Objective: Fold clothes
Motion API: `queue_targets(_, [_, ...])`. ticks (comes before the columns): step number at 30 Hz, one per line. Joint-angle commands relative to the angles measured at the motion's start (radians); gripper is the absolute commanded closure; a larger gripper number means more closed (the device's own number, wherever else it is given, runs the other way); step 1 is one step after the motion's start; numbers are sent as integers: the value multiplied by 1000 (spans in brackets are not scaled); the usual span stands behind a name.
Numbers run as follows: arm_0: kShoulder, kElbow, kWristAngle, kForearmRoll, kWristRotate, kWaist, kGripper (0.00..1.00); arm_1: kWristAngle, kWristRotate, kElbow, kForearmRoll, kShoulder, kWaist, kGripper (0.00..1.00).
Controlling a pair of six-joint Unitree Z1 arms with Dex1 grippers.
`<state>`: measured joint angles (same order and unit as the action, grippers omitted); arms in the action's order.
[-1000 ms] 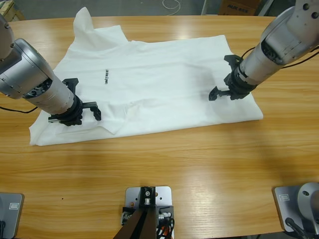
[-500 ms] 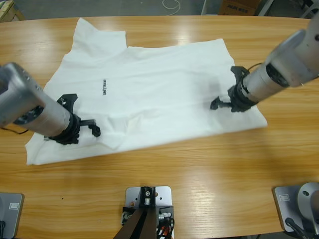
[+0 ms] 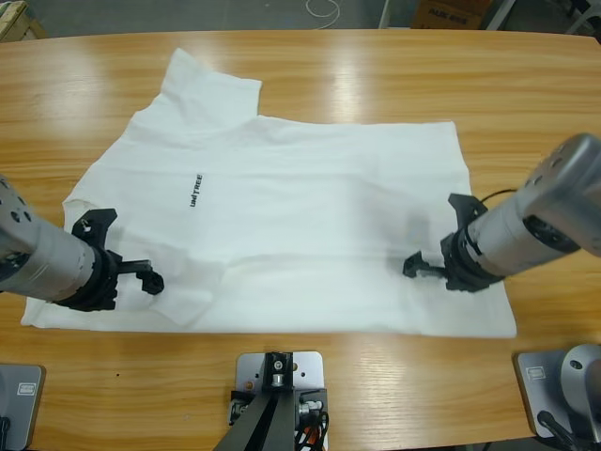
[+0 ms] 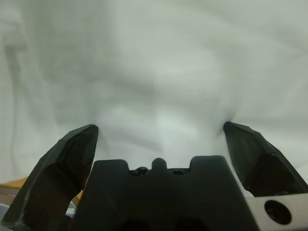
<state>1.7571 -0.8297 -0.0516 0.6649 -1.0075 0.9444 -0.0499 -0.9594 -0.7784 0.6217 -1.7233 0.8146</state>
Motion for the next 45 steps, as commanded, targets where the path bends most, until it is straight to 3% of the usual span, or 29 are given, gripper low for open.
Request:
queue_targets(1, [-34,84,89,56,-99,41,13,-24,-64,77,58,21,18,0])
queue_targets(8, [-150,24,88,137,-148,86,0,25,-75,61,77,133,18,0])
queue_targets(11, [-249,-65,22,216,-141,67,0,58,20,-10,99,256,-19,0])
queue_targets(16, [-297,-204,-20,234,44,-156,0,-26,269,-223,131,311,-231,0])
queue_targets(18, [-260,-240,-5,101,235,-277,8,-117,430,-313,104,271,-377,16])
queue_targets(20, [-201,-314,86,-12,451,-415,61,-309,577,-350,7,200,-547,23])
queue_targets(23, [-45,-525,352,-9,721,-633,93,-481,658,-404,-66,97,-717,22])
queue_targets(26, [147,-804,457,163,903,-755,92,-537,692,-448,-110,7,-768,23])
queue_targets(29, [353,-1119,483,353,1034,-817,92,-540,694,-484,-114,-73,-775,23])
queue_targets(32, [495,-1311,530,424,1077,-843,89,-536,702,-492,-124,-127,-793,23])
queue_targets(36, [617,-1431,575,427,1084,-822,82,-534,745,-499,-132,-183,-853,23])
queue_targets(45, [853,-1754,423,573,1073,-788,0,-524,792,-519,-143,-242,-882,21])
